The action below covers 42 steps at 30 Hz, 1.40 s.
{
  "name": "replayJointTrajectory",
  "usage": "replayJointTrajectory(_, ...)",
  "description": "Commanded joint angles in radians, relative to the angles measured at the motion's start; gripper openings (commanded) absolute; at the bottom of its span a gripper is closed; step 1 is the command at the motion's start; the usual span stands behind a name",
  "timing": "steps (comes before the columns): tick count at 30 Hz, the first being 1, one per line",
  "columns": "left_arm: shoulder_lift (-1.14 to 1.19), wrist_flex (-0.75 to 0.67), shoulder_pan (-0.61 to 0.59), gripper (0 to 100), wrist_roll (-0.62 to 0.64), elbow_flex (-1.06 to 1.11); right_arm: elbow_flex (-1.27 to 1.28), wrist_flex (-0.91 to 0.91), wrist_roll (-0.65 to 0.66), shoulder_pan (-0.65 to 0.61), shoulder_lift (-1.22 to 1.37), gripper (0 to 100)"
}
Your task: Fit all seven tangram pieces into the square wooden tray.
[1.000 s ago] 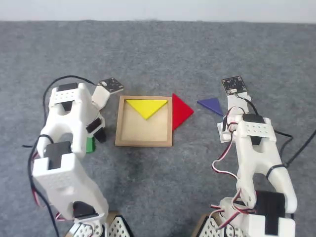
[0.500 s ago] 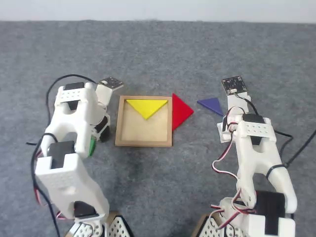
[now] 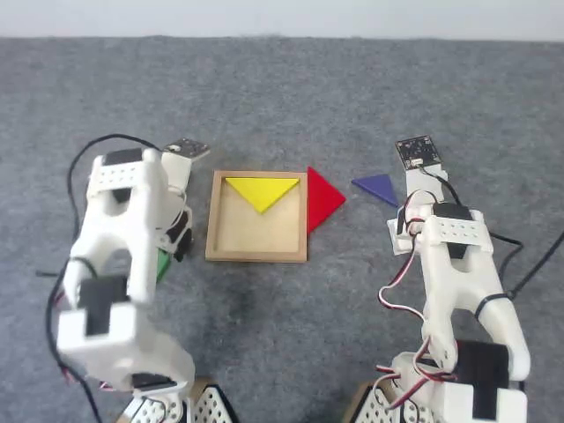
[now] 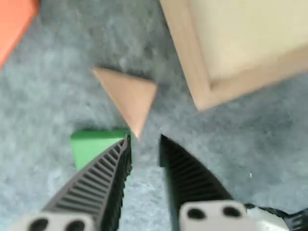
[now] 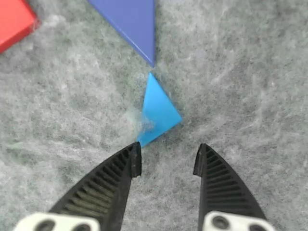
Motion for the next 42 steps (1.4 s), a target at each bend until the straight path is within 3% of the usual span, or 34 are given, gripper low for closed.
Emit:
replayJointTrajectory(1,-0.242,-0.084,0.003,21,-0.063,0.120,-0.006,-0.016,-0.011,0.013,-0.010,19.1)
replayJointTrajectory(6,-0.358,-0.091,-0.028,24,-0.256,0.147,-0.006,-0.010,-0.011,0.013,-0.016,19.1)
replayJointTrajectory(11,-0.334,-0.153,-0.057,24,-0.571,0.077,-0.006,-0.004,-0.011,0.013,-0.018,19.1)
replayJointTrajectory(19,-0.097,-0.356,-0.032,24,-1.234,0.007,-0.009,0.019,-0.005,0.015,-0.021,19.1)
replayJointTrajectory(30,0.172,-0.358,0.015,24,-1.278,-0.147,-0.009,0.019,-0.003,0.015,-0.021,19.1)
replayJointTrajectory(39,0.204,-0.345,0.015,24,-1.270,-0.183,-0.009,0.019,-0.002,0.015,-0.021,19.1)
replayJointTrajectory(42,0.201,-0.290,0.014,24,-1.212,-0.183,-0.009,0.019,-0.002,0.015,-0.021,19.1)
